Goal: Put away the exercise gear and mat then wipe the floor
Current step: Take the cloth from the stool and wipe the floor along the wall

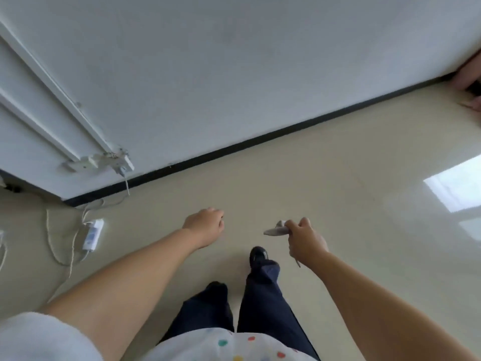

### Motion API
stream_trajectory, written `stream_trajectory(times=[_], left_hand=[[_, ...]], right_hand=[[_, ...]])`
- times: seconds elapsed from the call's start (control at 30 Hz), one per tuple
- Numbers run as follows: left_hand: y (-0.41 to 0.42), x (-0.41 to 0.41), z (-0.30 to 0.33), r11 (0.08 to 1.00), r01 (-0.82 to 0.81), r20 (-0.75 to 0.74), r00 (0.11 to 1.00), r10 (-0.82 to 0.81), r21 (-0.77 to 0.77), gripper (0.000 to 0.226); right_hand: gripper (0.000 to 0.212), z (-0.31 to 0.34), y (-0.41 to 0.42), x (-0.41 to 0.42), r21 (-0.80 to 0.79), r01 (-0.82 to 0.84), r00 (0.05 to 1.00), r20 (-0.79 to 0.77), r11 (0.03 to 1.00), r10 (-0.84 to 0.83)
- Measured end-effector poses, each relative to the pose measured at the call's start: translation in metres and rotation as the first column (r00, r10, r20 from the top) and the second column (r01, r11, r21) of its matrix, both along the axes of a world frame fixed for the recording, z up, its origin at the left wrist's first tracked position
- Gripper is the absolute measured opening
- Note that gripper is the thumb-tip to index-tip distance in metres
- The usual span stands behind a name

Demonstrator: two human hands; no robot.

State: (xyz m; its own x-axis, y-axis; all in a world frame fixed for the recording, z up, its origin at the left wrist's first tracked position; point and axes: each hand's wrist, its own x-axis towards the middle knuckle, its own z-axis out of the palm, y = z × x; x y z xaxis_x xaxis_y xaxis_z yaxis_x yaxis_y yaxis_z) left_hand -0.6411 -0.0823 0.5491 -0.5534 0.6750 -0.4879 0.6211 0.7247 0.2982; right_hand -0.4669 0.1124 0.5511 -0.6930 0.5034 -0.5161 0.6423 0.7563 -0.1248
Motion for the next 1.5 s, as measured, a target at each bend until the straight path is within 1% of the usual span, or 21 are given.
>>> stream_trajectory(times=[0.13,0.23,0.37,0.43,0.57,0.73,0.8,0.87,0.93,0.97,1.03,1.1,1.17,1.23,1.3,1.33,1.37,1.4,1.43,1.47,1.5], left_hand=[[0.003,-0.048,-0.015,0.984,-0.169,-0.02,0.985,0.168,-0.051,0.031],[0.009,-0.087,-0.044,0.942,-0.311,-0.028,0.95,0.31,-0.127,0.032],[0.03,-0.125,-0.1,0.9,-0.403,0.028,0.91,0.413,-0.165,0.031],[0.042,-0.14,-0.136,0.886,-0.433,0.067,0.891,0.449,-0.167,0.034],[0.051,-0.164,-0.235,0.869,-0.455,0.107,0.871,0.48,-0.196,0.036],[0.029,-0.199,-0.379,0.892,-0.403,0.11,0.896,0.43,-0.205,0.039],[0.004,-0.216,-0.45,0.889,-0.402,0.096,0.898,0.429,-0.219,0.038],[-0.027,-0.231,-0.514,0.887,-0.403,0.029,0.907,0.419,-0.228,0.036],[-0.056,-0.247,-0.575,0.891,-0.398,-0.106,0.917,0.384,-0.216,0.033],[-0.069,-0.254,-0.601,0.887,-0.414,-0.165,0.908,0.386,-0.205,0.031],[-0.088,-0.264,-0.644,0.867,-0.463,-0.224,0.879,0.422,-0.185,0.034],[-0.104,-0.267,-0.677,0.877,-0.458,-0.249,0.875,0.415,-0.144,0.043],[-0.118,-0.266,-0.696,0.898,-0.427,-0.256,0.884,0.391,-0.102,0.05],[-0.129,-0.26,-0.703,0.867,-0.475,-0.21,0.872,0.441,-0.153,0.055],[-0.133,-0.252,-0.711,0.811,-0.529,-0.122,0.848,0.515,-0.249,0.059],[-0.131,-0.249,-0.715,0.795,-0.529,-0.06,0.841,0.537,-0.298,0.059],[-0.13,-0.244,-0.722,0.788,-0.53,-0.015,0.832,0.554,-0.314,0.059],[-0.13,-0.238,-0.731,0.787,-0.535,0.01,0.825,0.565,-0.308,0.06],[-0.131,-0.232,-0.739,0.788,-0.545,0.004,0.822,0.57,-0.286,0.062],[-0.133,-0.225,-0.749,0.786,-0.562,-0.023,0.817,0.576,-0.257,0.064],[-0.135,-0.219,-0.758,0.78,-0.587,-0.054,0.805,0.591,-0.22,0.069]], right_hand=[[0.043,-0.02,0.036,-0.09,-0.067,-0.206,0.979,-0.01,0.976,0.205],[0.043,-0.045,0.063,-0.161,-0.119,-0.354,0.935,-0.043,0.928,0.352],[0.034,-0.098,0.098,-0.233,-0.162,-0.4,0.916,-0.069,0.902,0.394],[0.032,-0.137,0.11,-0.258,-0.161,-0.436,0.9,-0.046,0.886,0.434],[0.032,-0.237,0.118,-0.299,-0.167,-0.516,0.849,0.036,0.84,0.528],[0.038,-0.384,0.084,-0.336,-0.189,-0.569,0.805,0.073,0.801,0.589],[0.046,-0.461,0.06,-0.353,-0.203,-0.647,0.734,0.098,0.735,0.672],[0.051,-0.528,0.034,-0.373,-0.208,-0.735,0.633,0.13,0.646,0.763],[0.049,-0.59,0.014,-0.401,-0.165,-0.782,0.59,0.112,0.601,0.799],[0.049,-0.616,0.004,-0.417,-0.127,-0.799,0.581,0.091,0.588,0.809],[0.048,-0.659,-0.016,-0.449,-0.053,-0.82,0.57,0.013,0.57,0.821],[0.046,-0.688,-0.034,-0.47,-0.001,-0.811,0.583,-0.06,0.584,0.81],[0.046,-0.702,-0.05,-0.47,-0.025,-0.786,0.618,-0.081,0.618,0.782],[0.051,-0.704,-0.067,-0.446,-0.128,-0.78,0.621,-0.034,0.613,0.783],[0.055,-0.705,-0.079,-0.407,-0.255,-0.788,0.571,0.037,0.56,0.82],[0.056,-0.708,-0.082,-0.386,-0.293,-0.804,0.527,0.052,0.517,0.848],[0.056,-0.714,-0.081,-0.368,-0.296,-0.842,0.467,0.016,0.451,0.884],[0.055,-0.722,-0.078,-0.355,-0.259,-0.891,0.393,-0.034,0.372,0.919],[0.057,-0.733,-0.074,-0.35,-0.216,-0.933,0.31,-0.071,0.289,0.948],[0.059,-0.744,-0.069,-0.352,-0.164,-0.971,0.195,-0.109,0.176,0.975],[0.059,-0.755,-0.064,-0.364,-0.146,-0.986,0.094,-0.103,0.078,0.99]])
